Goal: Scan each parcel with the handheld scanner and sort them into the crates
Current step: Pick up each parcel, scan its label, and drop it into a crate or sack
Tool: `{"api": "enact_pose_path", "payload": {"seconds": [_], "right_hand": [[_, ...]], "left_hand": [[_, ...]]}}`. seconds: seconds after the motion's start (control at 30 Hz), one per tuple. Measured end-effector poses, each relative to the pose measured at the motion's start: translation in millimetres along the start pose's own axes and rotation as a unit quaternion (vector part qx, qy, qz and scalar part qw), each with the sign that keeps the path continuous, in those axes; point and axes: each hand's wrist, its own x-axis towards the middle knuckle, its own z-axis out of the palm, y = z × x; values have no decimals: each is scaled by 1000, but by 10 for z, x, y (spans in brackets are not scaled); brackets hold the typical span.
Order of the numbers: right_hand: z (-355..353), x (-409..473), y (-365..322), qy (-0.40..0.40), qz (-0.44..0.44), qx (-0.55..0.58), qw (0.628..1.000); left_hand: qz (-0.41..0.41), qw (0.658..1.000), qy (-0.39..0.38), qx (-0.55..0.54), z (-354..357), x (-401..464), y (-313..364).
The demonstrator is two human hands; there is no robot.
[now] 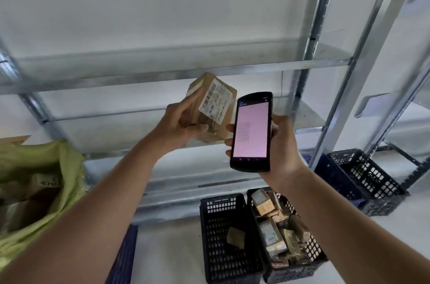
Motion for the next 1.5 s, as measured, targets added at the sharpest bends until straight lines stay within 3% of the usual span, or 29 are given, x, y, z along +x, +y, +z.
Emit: {"api": "enact_pose_path", "payload": {"seconds": [0.33,0.67,1.2,1.33,1.5], "right_hand": [[334,-476,-687,-87,-7,24,996],[500,-877,-934,-193,3,39,980],[564,-1167,-1012,-269,70,45,960],[532,-1140,-992,-261,48,40,963],[695,-894,-850,-196,-33,20,980]], "left_hand": [[157,982,21,100,-496,381,775],[215,963,-13,163,-622,565,941],[213,954,13,210,-646,472,1190],[183,964,20,190,-636,409,1191],[117,987,78,78,-631,132,995]]}}
